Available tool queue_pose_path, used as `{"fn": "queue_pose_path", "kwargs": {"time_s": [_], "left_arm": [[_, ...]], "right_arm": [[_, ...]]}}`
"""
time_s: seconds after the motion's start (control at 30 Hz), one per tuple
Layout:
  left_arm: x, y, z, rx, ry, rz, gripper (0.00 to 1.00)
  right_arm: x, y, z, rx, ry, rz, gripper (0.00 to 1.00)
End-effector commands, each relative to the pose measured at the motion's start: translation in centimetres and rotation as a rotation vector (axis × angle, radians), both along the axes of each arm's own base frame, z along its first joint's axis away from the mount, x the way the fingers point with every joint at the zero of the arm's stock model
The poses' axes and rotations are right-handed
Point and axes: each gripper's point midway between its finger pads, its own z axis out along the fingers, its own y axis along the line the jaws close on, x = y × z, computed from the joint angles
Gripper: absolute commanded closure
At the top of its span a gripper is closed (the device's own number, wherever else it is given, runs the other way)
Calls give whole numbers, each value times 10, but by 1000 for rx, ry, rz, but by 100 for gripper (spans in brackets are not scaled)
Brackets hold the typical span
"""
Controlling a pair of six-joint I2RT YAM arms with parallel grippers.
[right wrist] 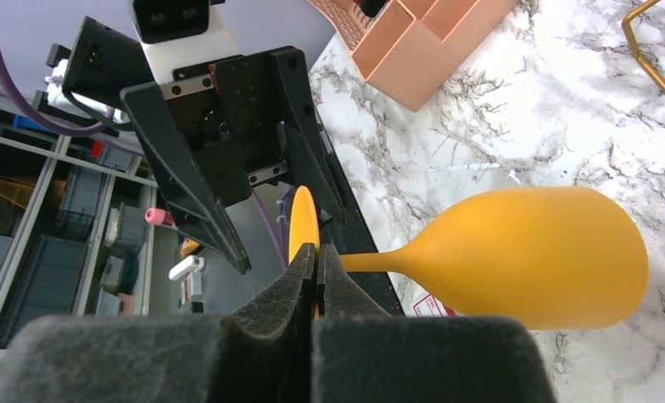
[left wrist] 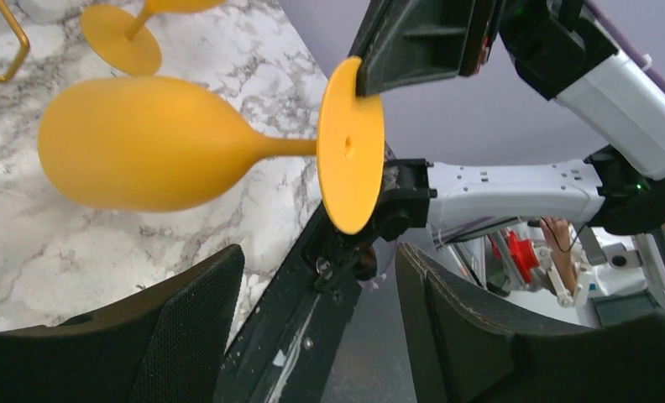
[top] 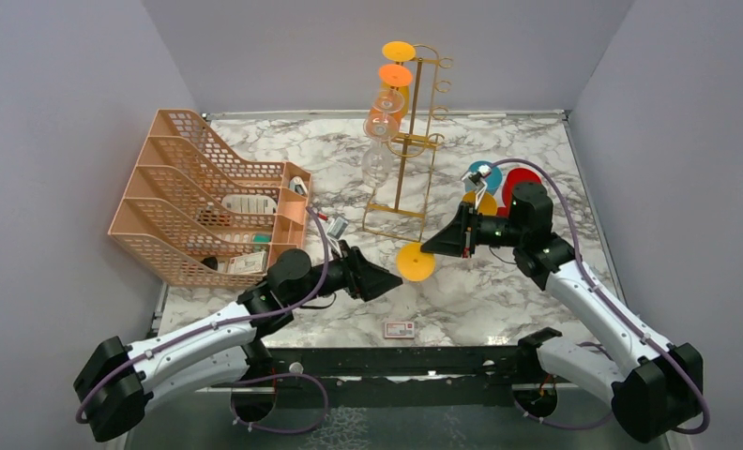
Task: Take the wine glass off the wine glass rack
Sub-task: Place the wine glass at the center of the board.
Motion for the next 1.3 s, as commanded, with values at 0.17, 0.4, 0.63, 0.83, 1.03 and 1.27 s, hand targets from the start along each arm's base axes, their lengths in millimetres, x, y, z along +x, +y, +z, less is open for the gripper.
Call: {"fn": "queue_pose_path", "kwargs": {"time_s": [0.17,0.4,0.63,0.83,1.03,1.27], "left_arm": [[21,-28,38,-137,-34,32,40],[12,-48,39,-158,-53,-5,71],[-9,-32,25,-155,-68,-37,64],[-14,-24,24,-167,-78,-36,67],[-18,-28,32,-180,-91,-57,54],[-26,-46,34,-176,-99,-92,42]], "right_arm": [[1,4,9,79,-18,-12,99],[-7,5,13,88,-25,35,99],[-14,3,16,93,-41,48,99],[-24,-2,26,90,-85,54,99],[-35,-3,27,93,-75,102,99],[-36,-4,33,102,-89,97,99]]}}
